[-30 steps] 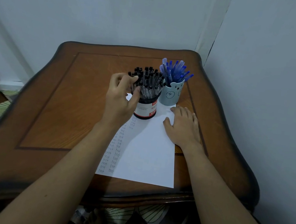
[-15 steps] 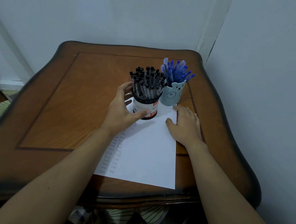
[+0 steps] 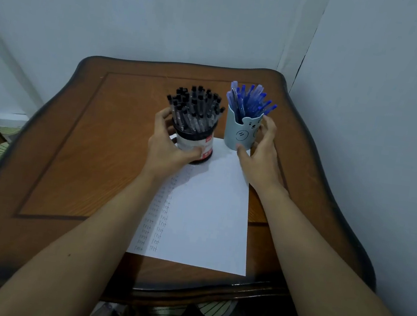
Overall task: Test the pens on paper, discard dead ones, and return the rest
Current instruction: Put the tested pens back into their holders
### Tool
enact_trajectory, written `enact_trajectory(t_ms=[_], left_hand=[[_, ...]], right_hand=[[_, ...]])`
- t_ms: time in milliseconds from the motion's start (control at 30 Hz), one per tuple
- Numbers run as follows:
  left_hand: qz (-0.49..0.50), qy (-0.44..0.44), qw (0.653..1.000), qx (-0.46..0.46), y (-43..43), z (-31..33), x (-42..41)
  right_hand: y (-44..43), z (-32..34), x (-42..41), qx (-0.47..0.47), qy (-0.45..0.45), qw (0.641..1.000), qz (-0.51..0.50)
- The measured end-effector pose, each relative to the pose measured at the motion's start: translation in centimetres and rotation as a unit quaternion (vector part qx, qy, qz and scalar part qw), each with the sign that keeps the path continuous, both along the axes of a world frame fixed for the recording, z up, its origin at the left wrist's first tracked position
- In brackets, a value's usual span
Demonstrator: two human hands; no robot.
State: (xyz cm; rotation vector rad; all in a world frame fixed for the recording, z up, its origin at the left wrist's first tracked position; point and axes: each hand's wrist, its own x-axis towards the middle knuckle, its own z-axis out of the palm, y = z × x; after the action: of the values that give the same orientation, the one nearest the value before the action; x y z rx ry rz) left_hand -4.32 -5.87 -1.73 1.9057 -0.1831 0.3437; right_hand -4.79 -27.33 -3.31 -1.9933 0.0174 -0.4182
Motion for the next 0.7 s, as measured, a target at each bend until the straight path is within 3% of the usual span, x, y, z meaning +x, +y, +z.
enact_trajectory(t_ms=[333, 600, 700], left_hand=[[0.11, -0.016, 0.993, -0.043, 1.5, 0.8, 3.4], [0.118, -0.009, 0.993, -0.02, 1.6, -0.3, 4.3], [0.115, -0.011, 0.993, -0.019, 1.9, -0.5, 4.3]], right_hand=[[1.1, -0.5, 0.6, -0.061, -0.034, 0.997, -0.028], [1.9, -0.3, 0.5, -0.053, 0.001, 0.999, 0.002], [2.0, -0.2, 0.0, -0.198, 0.052, 0.975, -0.082]])
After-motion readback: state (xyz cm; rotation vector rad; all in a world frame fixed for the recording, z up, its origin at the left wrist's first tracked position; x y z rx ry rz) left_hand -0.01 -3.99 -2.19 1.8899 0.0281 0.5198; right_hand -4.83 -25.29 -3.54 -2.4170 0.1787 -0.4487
